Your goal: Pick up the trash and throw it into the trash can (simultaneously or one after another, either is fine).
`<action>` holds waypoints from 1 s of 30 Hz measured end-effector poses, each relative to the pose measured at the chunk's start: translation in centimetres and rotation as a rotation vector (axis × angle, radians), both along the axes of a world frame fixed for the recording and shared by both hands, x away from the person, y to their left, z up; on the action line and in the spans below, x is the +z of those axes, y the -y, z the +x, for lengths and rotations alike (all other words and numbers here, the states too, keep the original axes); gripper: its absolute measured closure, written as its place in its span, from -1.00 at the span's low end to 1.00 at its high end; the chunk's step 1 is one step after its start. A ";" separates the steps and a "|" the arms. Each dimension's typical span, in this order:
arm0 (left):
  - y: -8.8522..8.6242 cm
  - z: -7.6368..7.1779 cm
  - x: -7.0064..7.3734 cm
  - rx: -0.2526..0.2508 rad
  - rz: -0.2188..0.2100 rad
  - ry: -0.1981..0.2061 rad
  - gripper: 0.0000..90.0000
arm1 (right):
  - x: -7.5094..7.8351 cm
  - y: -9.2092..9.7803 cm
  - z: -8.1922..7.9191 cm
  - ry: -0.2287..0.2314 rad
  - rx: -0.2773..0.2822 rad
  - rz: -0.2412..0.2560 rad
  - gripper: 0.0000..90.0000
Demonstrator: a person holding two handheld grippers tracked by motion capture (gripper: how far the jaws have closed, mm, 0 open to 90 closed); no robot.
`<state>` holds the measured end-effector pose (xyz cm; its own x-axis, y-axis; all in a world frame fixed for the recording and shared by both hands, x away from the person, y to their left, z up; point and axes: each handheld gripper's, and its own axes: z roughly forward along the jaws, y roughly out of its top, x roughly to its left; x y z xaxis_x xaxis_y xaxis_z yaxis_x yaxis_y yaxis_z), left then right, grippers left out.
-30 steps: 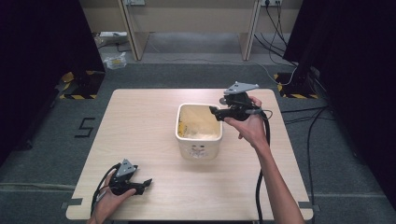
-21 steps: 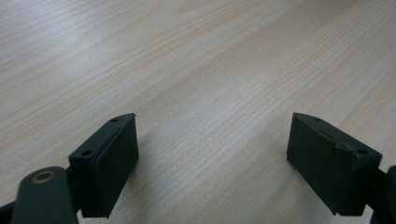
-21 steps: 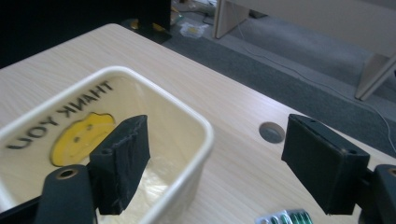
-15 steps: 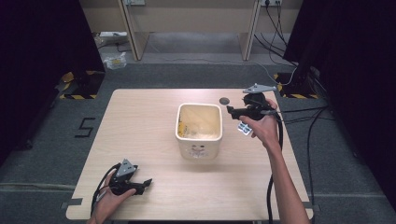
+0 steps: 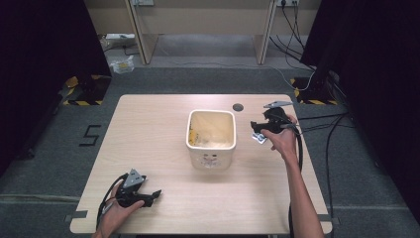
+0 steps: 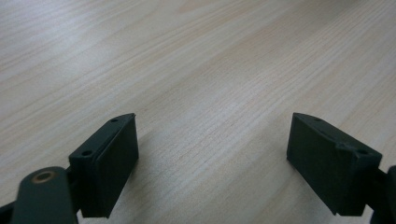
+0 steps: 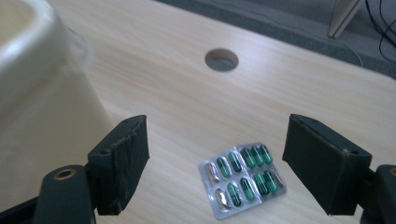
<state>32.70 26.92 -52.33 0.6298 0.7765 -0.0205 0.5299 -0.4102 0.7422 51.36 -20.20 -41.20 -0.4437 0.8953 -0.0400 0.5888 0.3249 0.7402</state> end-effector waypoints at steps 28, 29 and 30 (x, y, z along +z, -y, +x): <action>0.0 0.0 0.0 0.001 -0.003 0.005 -0.65 | -7.1 1.0 3.1 -0.089 -0.050 -0.075 -0.47; 0.0 0.0 0.0 0.002 -0.003 0.005 -0.65 | -7.3 1.1 3.2 -0.088 -0.049 -0.078 -0.47; 0.0 0.0 0.0 0.001 -0.001 0.002 -0.65 | -7.4 1.0 3.2 -0.090 -0.054 -0.073 -0.46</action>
<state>32.70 26.92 -52.34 0.6294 0.7768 -0.0201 0.5289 -0.4093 0.7435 54.57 -21.25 -48.63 -0.3998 0.9141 -0.0679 0.6700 0.3420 0.6589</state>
